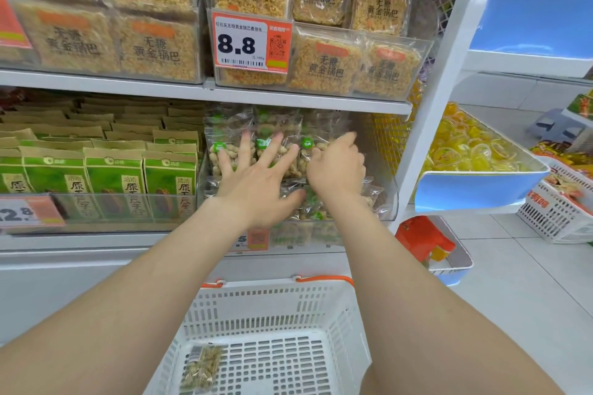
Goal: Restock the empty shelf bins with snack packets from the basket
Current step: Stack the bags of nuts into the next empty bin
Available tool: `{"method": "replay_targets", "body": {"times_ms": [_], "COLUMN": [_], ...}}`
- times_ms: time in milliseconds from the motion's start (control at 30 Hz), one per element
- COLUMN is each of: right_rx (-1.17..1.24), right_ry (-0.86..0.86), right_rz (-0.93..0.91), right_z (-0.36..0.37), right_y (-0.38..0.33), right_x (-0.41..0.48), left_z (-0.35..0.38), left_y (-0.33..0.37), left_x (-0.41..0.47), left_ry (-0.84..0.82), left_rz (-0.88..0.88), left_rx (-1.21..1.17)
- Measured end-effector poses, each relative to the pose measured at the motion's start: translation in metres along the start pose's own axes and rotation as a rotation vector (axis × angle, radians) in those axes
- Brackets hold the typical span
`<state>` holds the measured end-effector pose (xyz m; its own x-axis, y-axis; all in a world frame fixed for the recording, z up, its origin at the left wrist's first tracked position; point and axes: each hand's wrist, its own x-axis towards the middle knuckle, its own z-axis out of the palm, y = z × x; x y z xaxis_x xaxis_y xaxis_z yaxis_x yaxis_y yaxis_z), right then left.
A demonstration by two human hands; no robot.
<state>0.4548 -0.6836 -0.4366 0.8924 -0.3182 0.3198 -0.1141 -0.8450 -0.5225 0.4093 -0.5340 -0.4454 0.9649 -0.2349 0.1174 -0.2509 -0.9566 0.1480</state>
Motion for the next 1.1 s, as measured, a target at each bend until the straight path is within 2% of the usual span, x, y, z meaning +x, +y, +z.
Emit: {"method": "replay_targets", "body": {"times_ms": [133,333,433,500,567,600,700,767,833,967,1100], "right_rx": [-0.079,-0.117,-0.033,0.153,0.264,0.243,0.014,-0.135,-0.264,-0.481,-0.612], "right_ry": [0.113,0.044,0.136,0.095,-0.097,-0.196,-0.550,-0.874,-1.082,-1.136,-1.185], "right_rz": [-0.026,0.066,-0.073,-0.240,-0.349,-0.403,-0.508,-0.497,-0.489,-0.588,-0.637], "right_z": [-0.012,-0.037,-0.048,-0.055,-0.058,-0.058,-0.048,-0.034,-0.016,0.037,0.098], "right_y": [0.002,0.011,0.009,-0.001,-0.015,-0.021,-0.032,-0.031,-0.029,-0.031,-0.034], "right_x": [-0.013,-0.037,-0.048,-0.060,-0.078,-0.088,-0.116,-0.131,-0.144,-0.162,-0.176], "left_z": [0.001,-0.012,-0.018,-0.025,-0.032,-0.033,-0.024,-0.012,0.002,0.029,0.045], "left_y": [0.007,0.000,-0.006,-0.007,-0.009,-0.011,-0.029,-0.047,-0.065,-0.090,-0.107], "left_x": [-0.013,-0.046,-0.064,-0.079,-0.093,-0.099,-0.114,-0.123,-0.130,-0.140,-0.138], "left_ry": [0.072,0.263,0.370,0.360,0.235,0.147,-0.117,-0.319,-0.514,-0.779,-0.814], "left_rz": [0.010,0.077,0.133,0.152,0.083,0.026,-0.039,-0.023,-0.022,-0.047,-0.042], "left_rx": [-0.055,-0.034,-0.034,-0.031,-0.054,-0.046,0.107,0.163,0.203,0.230,0.208]}}
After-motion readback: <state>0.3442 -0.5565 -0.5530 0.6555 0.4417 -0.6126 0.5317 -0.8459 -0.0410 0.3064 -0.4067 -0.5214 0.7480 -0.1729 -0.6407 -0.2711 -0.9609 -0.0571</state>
